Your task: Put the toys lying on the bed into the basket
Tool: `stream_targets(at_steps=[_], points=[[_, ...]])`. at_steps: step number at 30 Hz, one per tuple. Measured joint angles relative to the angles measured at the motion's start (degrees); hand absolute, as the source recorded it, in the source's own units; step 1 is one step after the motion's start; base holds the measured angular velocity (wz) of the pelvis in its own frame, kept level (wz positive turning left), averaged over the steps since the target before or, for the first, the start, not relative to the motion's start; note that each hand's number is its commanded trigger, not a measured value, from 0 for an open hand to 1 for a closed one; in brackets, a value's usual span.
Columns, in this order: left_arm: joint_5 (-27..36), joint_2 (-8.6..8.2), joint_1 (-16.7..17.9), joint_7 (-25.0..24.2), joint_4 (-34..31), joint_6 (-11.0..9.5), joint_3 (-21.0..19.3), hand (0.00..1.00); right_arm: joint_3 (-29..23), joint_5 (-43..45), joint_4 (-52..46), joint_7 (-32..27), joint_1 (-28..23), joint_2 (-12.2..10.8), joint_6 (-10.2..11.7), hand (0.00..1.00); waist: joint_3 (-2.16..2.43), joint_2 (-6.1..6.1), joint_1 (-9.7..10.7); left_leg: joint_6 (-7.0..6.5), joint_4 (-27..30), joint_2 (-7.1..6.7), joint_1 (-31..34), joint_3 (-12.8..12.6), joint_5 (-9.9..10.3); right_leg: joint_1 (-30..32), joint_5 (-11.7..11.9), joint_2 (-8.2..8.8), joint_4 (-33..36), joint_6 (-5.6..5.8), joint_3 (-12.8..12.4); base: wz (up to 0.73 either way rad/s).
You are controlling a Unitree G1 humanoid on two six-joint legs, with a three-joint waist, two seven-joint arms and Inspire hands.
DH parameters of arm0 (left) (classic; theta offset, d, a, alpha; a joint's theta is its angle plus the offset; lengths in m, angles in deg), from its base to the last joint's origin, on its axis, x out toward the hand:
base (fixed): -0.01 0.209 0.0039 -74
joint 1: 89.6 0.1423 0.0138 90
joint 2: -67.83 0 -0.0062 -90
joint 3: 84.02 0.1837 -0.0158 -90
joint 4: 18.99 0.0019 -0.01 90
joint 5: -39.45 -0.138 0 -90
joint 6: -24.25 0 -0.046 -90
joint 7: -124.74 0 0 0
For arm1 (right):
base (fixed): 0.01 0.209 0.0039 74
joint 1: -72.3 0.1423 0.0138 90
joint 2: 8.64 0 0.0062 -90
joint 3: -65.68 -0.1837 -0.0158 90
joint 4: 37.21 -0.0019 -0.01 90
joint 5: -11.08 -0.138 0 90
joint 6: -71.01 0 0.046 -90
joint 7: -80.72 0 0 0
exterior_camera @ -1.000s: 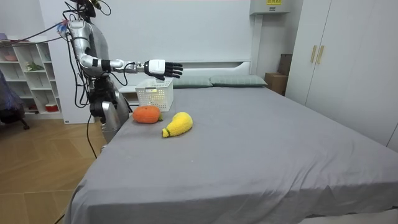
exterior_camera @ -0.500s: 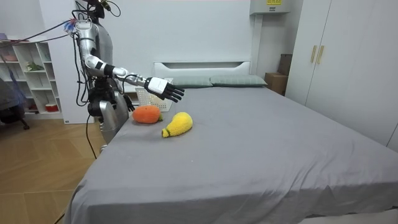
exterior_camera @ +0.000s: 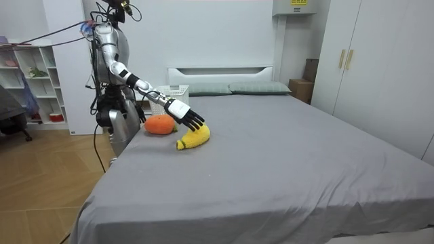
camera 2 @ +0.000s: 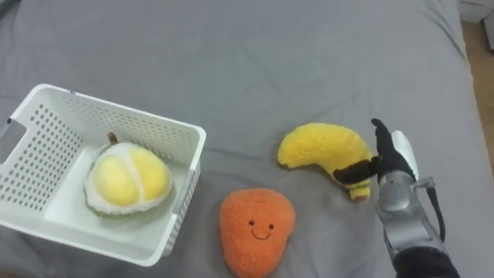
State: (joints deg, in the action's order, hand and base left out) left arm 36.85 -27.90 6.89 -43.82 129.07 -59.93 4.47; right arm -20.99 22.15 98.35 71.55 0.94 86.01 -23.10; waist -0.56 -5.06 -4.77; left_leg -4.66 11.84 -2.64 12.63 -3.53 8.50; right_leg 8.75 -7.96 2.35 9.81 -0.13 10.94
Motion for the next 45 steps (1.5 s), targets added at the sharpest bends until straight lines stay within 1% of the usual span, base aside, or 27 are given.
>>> stream_targets(at_steps=[2,4,7,9,13,17,20,23,26,28,30,34,36,37,38,39,40,45], points=[[0.56,-0.01,-0.65,-0.42,-0.01,-0.28,0.64,0.00,0.02,0.41,1.86,0.03,0.26,0.00,0.28,0.00,-0.03,-0.03,-0.26,-0.02,-0.01,-0.10,0.32,0.49,-0.05,0.15,0.00,0.16,0.00,0.00,0.40,0.15],[0.90,-0.03,-1.10,-0.71,-0.01,-1.23,0.73,0.00,0.08,0.01,4.57,0.12,1.74,0.00,0.53,0.00,-0.11,-0.12,-0.41,-0.08,-0.02,-0.15,0.81,0.63,-0.09,0.57,0.00,0.21,-0.01,0.01,0.54,0.02],[1.02,-0.02,-1.30,-0.84,-0.06,-1.37,0.86,0.00,0.08,0.06,7.91,0.13,3.58,0.00,0.55,0.00,-0.19,-0.16,-0.45,-0.08,-0.10,-0.18,0.92,0.84,-0.10,0.73,-0.01,0.41,0.00,0.01,0.60,0.00],[2.15,0.04,-1.31,-0.92,-0.06,-1.50,1.33,0.00,0.08,0.15,9.49,0.13,4.32,0.03,0.56,0.00,-0.24,-0.18,-0.40,-0.08,-0.10,-0.19,1.00,1.01,-0.10,0.75,-0.01,0.44,0.00,0.01,0.86,0.02],[2.41,0.05,-1.88,-2.19,0.07,-1.92,1.87,0.00,0.04,1.09,14.54,-0.29,6.75,0.23,0.57,0.00,-0.49,-0.04,-0.40,-0.02,0.00,-0.34,2.15,1.70,-0.37,1.58,-0.01,0.44,-0.03,0.01,1.88,0.08],[2.49,0.08,-2.13,-2.27,1.09,-2.33,2.01,0.00,0.52,0.20,15.01,-0.85,7.21,0.28,0.57,0.00,-0.69,0.13,-0.71,0.05,-0.02,-0.36,2.55,2.22,-0.50,1.76,-0.01,0.51,-0.09,0.01,3.13,0.08],[3.27,0.12,-2.20,-2.25,1.33,-2.34,2.51,0.00,2.23,-0.53,15.05,-1.33,7.21,0.70,0.59,0.00,-0.73,0.11,-1.92,0.08,-0.02,-0.34,2.70,2.33,-0.52,1.91,-0.01,0.55,-0.12,0.00,3.40,0.01],[3.78,0.47,-2.20,-2.24,1.32,-2.39,3.42,0.00,2.91,-0.81,15.06,-1.42,7.25,0.83,0.63,0.00,-0.78,0.20,-2.82,0.08,-0.02,-0.37,2.83,2.63,-0.52,1.93,-0.01,0.58,-0.15,0.00,3.68,0.04],[4.76,1.04,-2.21,-2.24,1.27,-2.47,4.09,0.00,3.73,-0.90,15.53,-1.55,7.29,1.63,0.66,0.00,-0.83,0.27,-3.36,0.08,0.02,-0.43,3.22,3.01,-0.52,2.17,-0.01,0.65,-0.13,0.00,4.28,0.07],[5.48,1.94,-2.21,-2.31,1.26,-2.47,5.04,0.00,4.40,-1.00,16.25,-1.93,7.32,2.04,0.67,0.00,-0.93,0.42,-3.35,0.08,0.57,-0.50,3.89,3.65,-0.52,2.33,-0.01,0.67,-0.12,0.00,4.99,0.13],[5.66,2.46,-2.21,-2.35,1.26,-2.48,5.28,0.00,4.56,-1.03,16.74,-2.12,7.36,2.09,0.79,0.00,-0.99,0.51,-3.51,0.08,0.65,-0.52,4.02,3.76,-0.52,2.37,-0.01,0.67,-0.11,0.00,5.00,0.07],[5.41,2.56,-2.20,-2.32,1.52,-2.78,5.30,0.00,4.56,-1.54,18.93,-3.58,7.77,2.27,2.09,0.00,-1.42,1.15,-4.08,0.07,0.66,-0.65,4.16,3.79,-0.52,2.46,-0.01,0.49,-0.10,0.00,4.99,0.00],[5.33,2.57,-2.20,-2.29,1.49,-2.90,5.28,0.00,4.55,-1.72,19.98,-3.90,8.12,2.53,2.09,0.00,-1.44,1.24,-4.40,0.05,0.71,-0.70,4.55,3.92,-0.53,2.74,-0.01,0.48,-0.10,0.00,5.02,0.02],[5.34,2.57,-2.20,-2.29,1.44,-2.91,5.29,0.00,4.55,-2.08,20.37,-3.97,8.37,2.89,2.09,0.03,-1.42,1.26,-4.66,0.04,0.88,-0.72,4.94,4.05,-0.55,3.07,-0.01,0.49,-0.05,0.00,5.10,0.04],[5.34,2.56,-2.20,-2.29,1.43,-2.91,5.29,0.00,4.55,-2.18,20.67,-4.00,8.53,3.08,2.09,0.58,-1.42,1.25,-4.84,0.04,0.91,-0.74,5.11,4.10,-0.60,3.24,-0.01,0.50,-0.03,0.00,5.12,0.06],[5.34,2.55,-2.14,-2.29,1.44,-2.90,5.30,0.00,4.52,-2.32,21.27,-4.07,8.88,3.40,2.08,0.78,-1.42,1.25,-5.15,0.01,0.98,-0.80,5.35,4.22,-0.68,3.43,-0.01,0.52,-0.03,0.00,5.03,0.06],[5.35,2.56,-1.94,-2.29,1.48,-2.89,5.30,0.00,4.51,-2.74,21.34,-4.21,9.01,3.67,2.07,1.00,-1.42,1.25,-5.32,-0.01,1.10,-0.84,5.52,4.32,-0.70,3.50,-0.01,0.54,-0.04,0.00,5.03,0.07],[5.33,2.57,-1.81,-2.08,2.19,-2.84,6.07,0.00,4.51,-4.08,22.11,-6.14,9.70,4.27,2.08,1.00,-1.39,1.32,-6.37,-0.01,1.62,-0.99,5.78,5.04,-0.71,3.37,-0.02,0.53,-0.05,-0.01,5.15,0.06]])
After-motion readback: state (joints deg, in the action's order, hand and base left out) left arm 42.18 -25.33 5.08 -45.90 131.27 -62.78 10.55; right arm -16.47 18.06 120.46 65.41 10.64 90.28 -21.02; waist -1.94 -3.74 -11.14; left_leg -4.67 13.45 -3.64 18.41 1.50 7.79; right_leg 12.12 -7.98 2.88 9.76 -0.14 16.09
